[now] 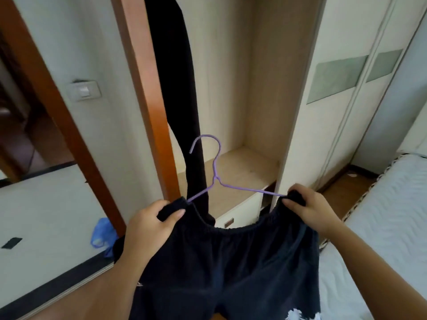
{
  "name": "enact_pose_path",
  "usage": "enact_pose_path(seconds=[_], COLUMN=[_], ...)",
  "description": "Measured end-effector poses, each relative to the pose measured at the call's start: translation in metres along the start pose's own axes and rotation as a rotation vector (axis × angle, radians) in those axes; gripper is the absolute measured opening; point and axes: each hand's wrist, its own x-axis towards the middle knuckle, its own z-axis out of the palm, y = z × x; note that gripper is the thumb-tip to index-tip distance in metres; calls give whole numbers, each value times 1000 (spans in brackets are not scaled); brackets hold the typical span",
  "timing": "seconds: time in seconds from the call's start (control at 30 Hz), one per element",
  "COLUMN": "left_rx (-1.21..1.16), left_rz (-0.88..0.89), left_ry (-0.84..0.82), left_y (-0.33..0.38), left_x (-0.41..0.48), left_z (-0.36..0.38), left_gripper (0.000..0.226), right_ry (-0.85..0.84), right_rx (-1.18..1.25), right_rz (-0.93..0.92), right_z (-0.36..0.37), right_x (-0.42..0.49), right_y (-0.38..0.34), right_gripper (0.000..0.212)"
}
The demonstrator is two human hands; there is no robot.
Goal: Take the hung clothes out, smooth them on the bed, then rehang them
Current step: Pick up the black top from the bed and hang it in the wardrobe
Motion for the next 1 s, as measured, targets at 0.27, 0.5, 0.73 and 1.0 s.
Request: enact_pose_path(seconds=[0.27, 0.5, 0.73, 1.0], left_rx=[30, -40, -65, -155], left_rz=[83, 108, 72, 97], left_ry=[-160, -361, -516, -584], left_y=[-52, -60, -50, -57], left_x=[31, 78, 138, 157], left_z=[12, 75, 127, 139], left_gripper=[29, 39, 27, 20], right_ry=[11, 80, 187, 255], right_rx=[-11, -40, -19, -3], right_rz=[131, 255, 392, 510], right_z=[68, 77, 77, 76], right_x=[21, 54, 90, 88], right_y=[10, 62, 93, 79], right_gripper=[13, 15, 13, 13])
